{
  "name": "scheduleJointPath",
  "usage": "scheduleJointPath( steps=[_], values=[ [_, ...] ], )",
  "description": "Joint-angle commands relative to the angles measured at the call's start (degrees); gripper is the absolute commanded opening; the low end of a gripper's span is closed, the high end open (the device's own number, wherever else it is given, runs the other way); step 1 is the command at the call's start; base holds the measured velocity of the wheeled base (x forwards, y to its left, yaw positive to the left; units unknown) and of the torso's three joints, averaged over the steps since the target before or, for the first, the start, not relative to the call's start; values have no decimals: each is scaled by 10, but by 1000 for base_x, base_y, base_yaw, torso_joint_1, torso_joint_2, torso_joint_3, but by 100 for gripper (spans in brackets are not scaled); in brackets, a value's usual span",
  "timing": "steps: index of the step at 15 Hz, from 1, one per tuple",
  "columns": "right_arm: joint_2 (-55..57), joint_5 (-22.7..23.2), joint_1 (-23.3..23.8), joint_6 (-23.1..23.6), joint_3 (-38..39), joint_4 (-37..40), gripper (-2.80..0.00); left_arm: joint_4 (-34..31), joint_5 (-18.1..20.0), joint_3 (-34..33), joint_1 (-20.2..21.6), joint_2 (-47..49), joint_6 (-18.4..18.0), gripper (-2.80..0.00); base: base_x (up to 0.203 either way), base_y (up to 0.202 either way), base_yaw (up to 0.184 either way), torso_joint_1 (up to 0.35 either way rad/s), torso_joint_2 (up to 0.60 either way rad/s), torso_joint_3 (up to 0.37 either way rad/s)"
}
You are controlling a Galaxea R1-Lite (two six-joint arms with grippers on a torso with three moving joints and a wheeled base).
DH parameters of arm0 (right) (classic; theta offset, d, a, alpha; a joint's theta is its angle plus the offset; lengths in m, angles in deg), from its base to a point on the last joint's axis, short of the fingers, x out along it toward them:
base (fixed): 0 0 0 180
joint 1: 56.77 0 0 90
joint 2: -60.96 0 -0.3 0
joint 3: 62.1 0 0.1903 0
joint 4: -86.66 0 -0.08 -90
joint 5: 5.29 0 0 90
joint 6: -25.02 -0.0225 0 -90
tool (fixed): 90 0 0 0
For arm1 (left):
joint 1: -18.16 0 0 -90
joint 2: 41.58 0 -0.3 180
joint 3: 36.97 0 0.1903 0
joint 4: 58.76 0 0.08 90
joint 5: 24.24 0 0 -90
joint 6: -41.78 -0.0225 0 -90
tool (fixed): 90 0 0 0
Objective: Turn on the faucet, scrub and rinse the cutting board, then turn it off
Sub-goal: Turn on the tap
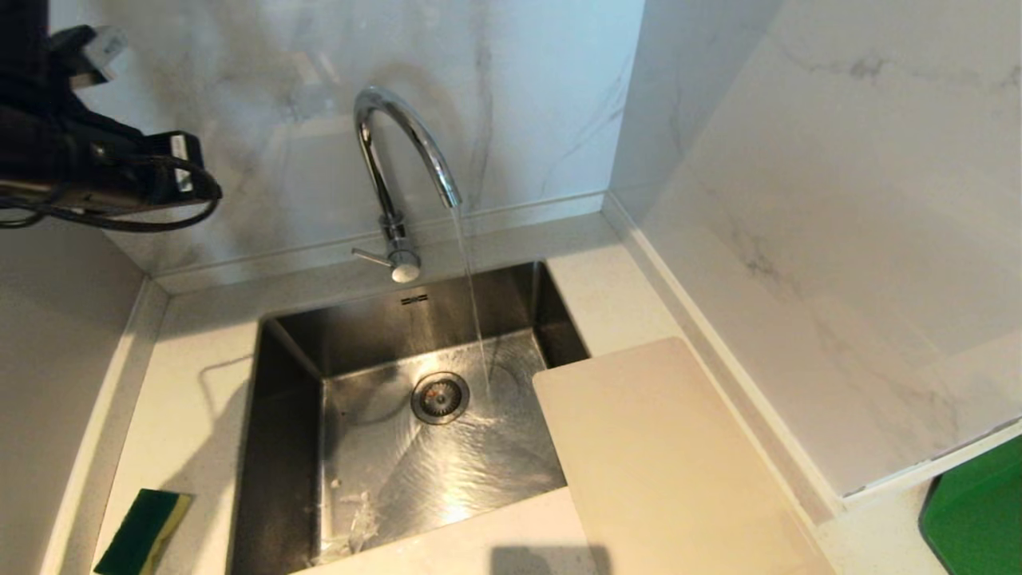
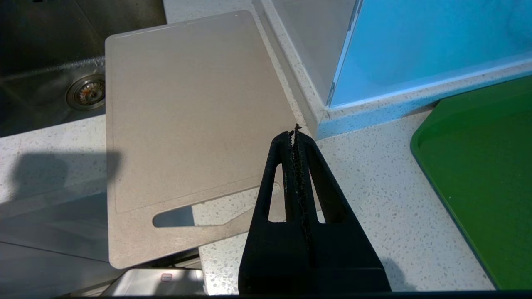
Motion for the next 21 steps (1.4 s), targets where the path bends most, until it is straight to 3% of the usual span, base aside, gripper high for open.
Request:
scheduleJointPath(
  steps=[1, 4, 8, 15, 17, 21],
  values=[
    [0, 0, 0, 0, 0, 0, -280, -8, -11, 65, -8, 116, 43, -280, 0, 0, 0, 0, 0, 0],
    [0, 0, 0, 0, 1, 0, -280, -12, -12, 118, -13, 178, 108, -280, 0, 0, 0, 0, 0, 0],
    [0, 0, 0, 0, 0, 0, -280, 73, -7, 122, -22, 224, 143, -280, 0, 0, 0, 0, 0, 0],
    [0, 0, 0, 0, 1, 0, -280, 167, -12, 125, -26, 278, 165, -280, 0, 0, 0, 0, 0, 0],
    [0, 0, -1, 1, 1, 0, -280, 233, -32, 125, -29, 307, 166, -280, 0, 0, 0, 0, 0, 0],
    [0, 0, 0, 1, 0, 0, -280, 248, -44, 132, -35, 330, 166, -280, 0, 0, 0, 0, 0, 0]
  ],
)
